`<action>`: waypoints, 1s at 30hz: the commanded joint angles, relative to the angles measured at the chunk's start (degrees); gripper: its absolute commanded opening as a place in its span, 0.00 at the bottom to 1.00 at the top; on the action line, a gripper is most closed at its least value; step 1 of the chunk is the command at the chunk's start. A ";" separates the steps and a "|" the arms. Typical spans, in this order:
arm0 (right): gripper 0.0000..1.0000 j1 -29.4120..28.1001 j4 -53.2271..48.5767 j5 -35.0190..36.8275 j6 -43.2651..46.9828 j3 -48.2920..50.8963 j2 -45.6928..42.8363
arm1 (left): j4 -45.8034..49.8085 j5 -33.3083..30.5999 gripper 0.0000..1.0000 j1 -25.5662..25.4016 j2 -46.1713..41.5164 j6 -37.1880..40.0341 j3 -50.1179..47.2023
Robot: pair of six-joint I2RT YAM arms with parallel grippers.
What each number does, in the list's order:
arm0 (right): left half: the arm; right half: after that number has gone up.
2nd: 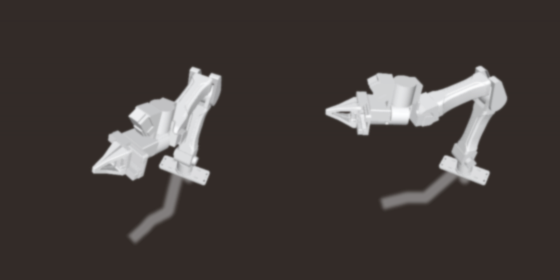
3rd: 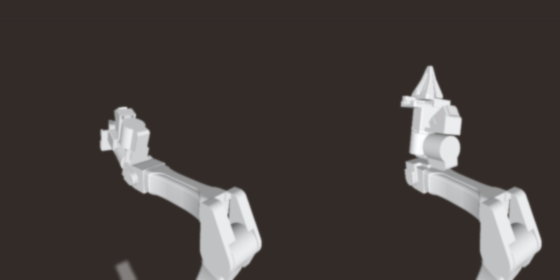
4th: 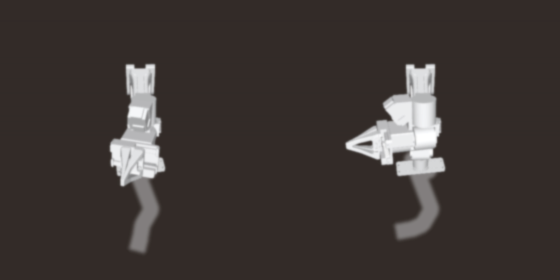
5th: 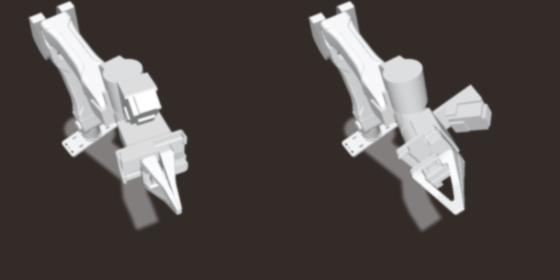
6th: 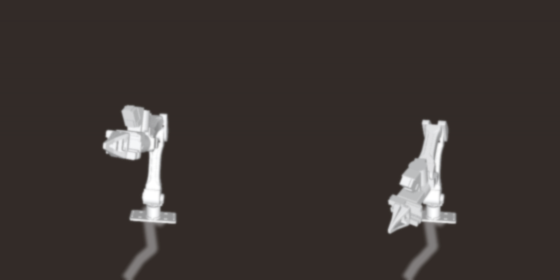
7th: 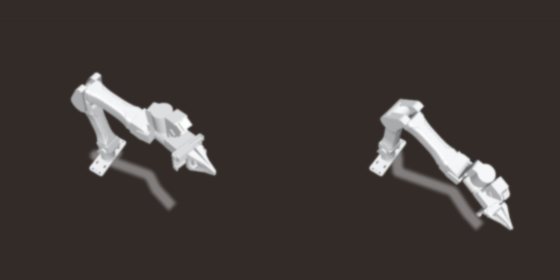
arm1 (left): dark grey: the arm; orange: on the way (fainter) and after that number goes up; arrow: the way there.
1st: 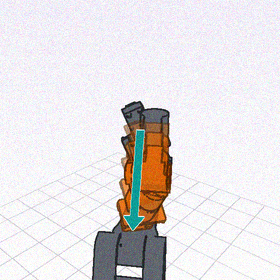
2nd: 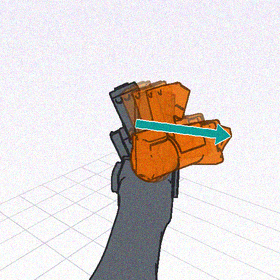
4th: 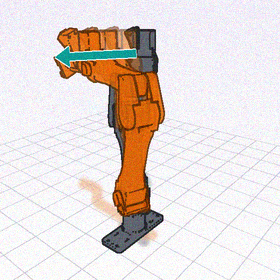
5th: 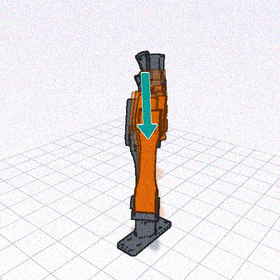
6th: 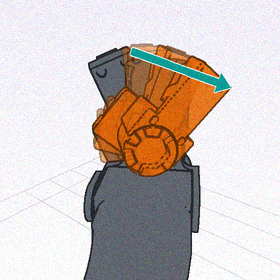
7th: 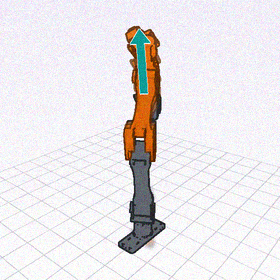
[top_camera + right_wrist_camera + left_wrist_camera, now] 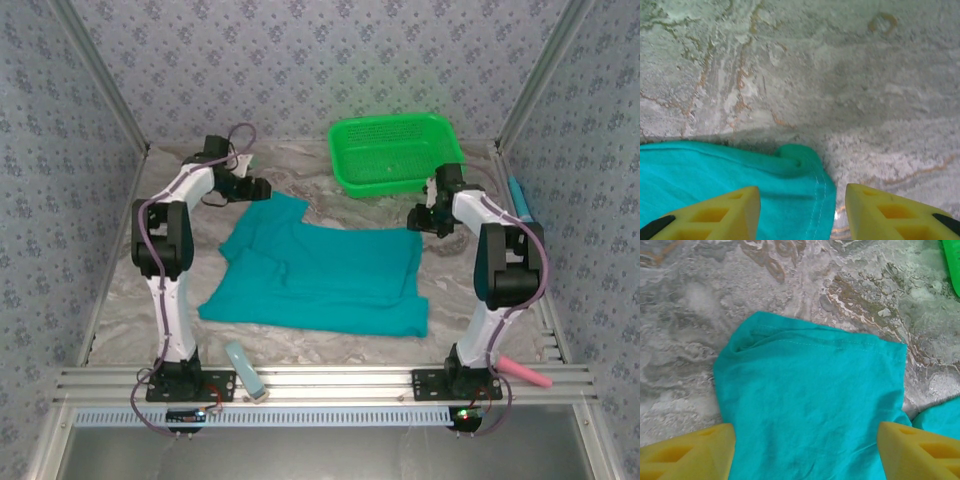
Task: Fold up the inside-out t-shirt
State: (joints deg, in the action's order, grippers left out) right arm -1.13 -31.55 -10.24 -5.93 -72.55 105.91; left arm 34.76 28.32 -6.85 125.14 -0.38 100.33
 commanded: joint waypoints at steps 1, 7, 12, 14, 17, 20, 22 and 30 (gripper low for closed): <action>0.51 -0.54 -0.54 -1.23 2.96 -1.58 3.01 | 5.03 3.35 0.74 0.17 4.58 3.61 5.40; 0.48 -1.59 0.27 0.92 4.60 -1.50 5.05 | 9.82 -2.58 0.75 -0.75 11.47 0.80 14.27; 0.23 -1.98 1.38 0.79 5.45 -1.69 5.54 | 18.85 -7.09 0.67 -2.79 18.22 2.18 25.51; 0.13 -1.93 1.88 0.31 5.99 -1.40 4.90 | 20.93 -6.43 0.48 -2.75 20.04 2.41 28.44; 0.01 -1.81 4.32 -0.33 7.28 0.34 2.59 | 20.97 -3.58 0.18 -2.55 19.81 4.80 29.06; 0.00 -1.88 7.49 0.10 7.35 2.38 -0.72 | 17.18 0.02 0.00 -2.32 15.98 8.31 25.39; 0.00 -2.33 9.57 1.62 7.55 3.72 -3.55 | 12.84 1.62 0.00 -1.97 12.00 10.40 21.57; 0.00 -6.71 8.06 12.43 3.66 8.33 -11.12 | 6.93 10.26 0.00 -0.35 0.10 17.81 12.07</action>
State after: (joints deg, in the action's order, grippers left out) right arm -6.07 -22.44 -4.34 0.14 -65.69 97.10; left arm 44.36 33.06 -7.64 132.03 12.12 114.30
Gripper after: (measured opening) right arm 0.058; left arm 0.044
